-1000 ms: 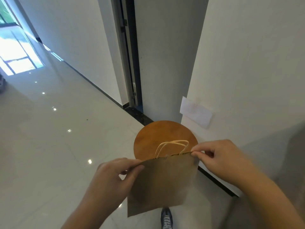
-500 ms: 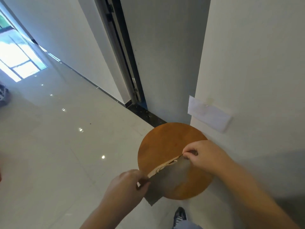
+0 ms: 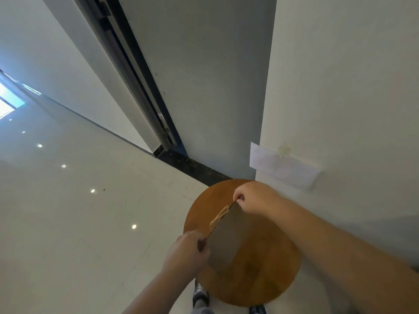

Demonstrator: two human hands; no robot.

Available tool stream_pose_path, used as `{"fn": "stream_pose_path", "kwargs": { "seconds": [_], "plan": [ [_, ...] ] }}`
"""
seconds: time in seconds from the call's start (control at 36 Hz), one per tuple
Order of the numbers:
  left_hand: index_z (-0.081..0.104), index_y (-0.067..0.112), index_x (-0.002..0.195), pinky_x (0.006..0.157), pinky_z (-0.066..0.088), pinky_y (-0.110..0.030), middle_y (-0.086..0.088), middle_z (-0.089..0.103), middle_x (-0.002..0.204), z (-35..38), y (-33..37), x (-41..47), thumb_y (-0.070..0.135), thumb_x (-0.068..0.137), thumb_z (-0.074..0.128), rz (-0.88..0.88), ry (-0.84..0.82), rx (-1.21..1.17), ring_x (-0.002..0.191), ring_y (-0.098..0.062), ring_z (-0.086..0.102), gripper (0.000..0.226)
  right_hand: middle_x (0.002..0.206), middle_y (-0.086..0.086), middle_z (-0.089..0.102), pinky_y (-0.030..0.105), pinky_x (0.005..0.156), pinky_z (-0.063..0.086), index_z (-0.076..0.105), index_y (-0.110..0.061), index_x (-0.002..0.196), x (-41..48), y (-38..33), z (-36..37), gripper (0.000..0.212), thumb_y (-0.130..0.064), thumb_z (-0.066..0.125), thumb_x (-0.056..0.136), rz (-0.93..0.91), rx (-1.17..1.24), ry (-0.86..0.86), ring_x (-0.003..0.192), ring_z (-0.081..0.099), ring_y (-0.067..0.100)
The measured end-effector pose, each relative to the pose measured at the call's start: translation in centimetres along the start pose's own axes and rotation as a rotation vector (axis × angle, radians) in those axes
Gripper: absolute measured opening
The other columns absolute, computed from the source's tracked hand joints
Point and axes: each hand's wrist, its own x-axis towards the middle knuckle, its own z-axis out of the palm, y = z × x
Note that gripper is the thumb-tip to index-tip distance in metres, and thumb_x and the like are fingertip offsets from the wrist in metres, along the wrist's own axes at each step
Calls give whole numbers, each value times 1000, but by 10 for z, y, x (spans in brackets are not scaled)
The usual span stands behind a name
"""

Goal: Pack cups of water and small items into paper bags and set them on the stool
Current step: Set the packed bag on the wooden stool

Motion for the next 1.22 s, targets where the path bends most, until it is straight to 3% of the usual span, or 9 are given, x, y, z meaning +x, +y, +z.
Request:
{"fn": "stream_pose_path", "kwargs": {
  "seconds": [0.14,0.25,0.36,0.53,0.67,0.78,1.06,1.22],
  "plan": [
    [64,34,88,62,52,-22,15,61,86,-1,-9,63,40,93,59,4,-81,-61,77,-5,60,9,117,-9,74,27,91,58,74,-36,119,58,12,12,21,-33,58,105,75,-12,12,97,67,9],
    [62,32,83,53,47,-23,13,63,81,-2,-17,120,39,90,61,10,-144,-98,72,-8,62,10,116,-10,74,24,85,54,75,-36,115,101,25,16,23,-30,56,105,153,-4,22,96,66,9],
    [63,34,85,59,60,-30,13,64,80,5,-25,179,42,88,62,4,-152,-113,72,-7,63,8,114,-8,73,24,83,50,76,-33,113,145,39,22,23,-29,55,105,207,1,55,98,66,12],
    [61,37,90,62,64,-28,13,65,83,23,-36,251,37,96,66,-18,-171,-169,72,-8,65,8,110,-7,72,21,79,44,76,-33,110,208,61,37,21,-27,56,104,260,55,89,96,65,12],
    [61,38,89,63,65,-29,12,67,83,37,-45,302,39,98,64,-53,-194,-210,74,-10,67,10,104,-6,71,20,76,49,76,-31,107,254,74,46,20,-24,57,104,285,99,90,91,63,10],
    [61,36,90,68,65,-30,11,68,86,46,-51,327,37,98,64,-70,-227,-242,77,-11,67,9,104,-7,70,23,81,54,75,-30,109,275,80,53,19,-23,58,104,300,118,79,91,63,8],
    [58,36,91,70,65,-28,10,67,87,58,-42,349,43,99,62,-38,-279,-274,78,-10,67,12,97,-4,64,17,67,45,67,-27,110,298,82,69,13,-20,58,105,391,215,131,83,61,10],
    [57,38,93,69,65,-30,13,67,86,54,-51,348,50,98,62,-29,-291,-241,77,-11,68,13,97,-1,65,24,76,58,67,-27,109,295,79,71,15,-16,64,99,417,252,117,84,62,13]
  ]
}}
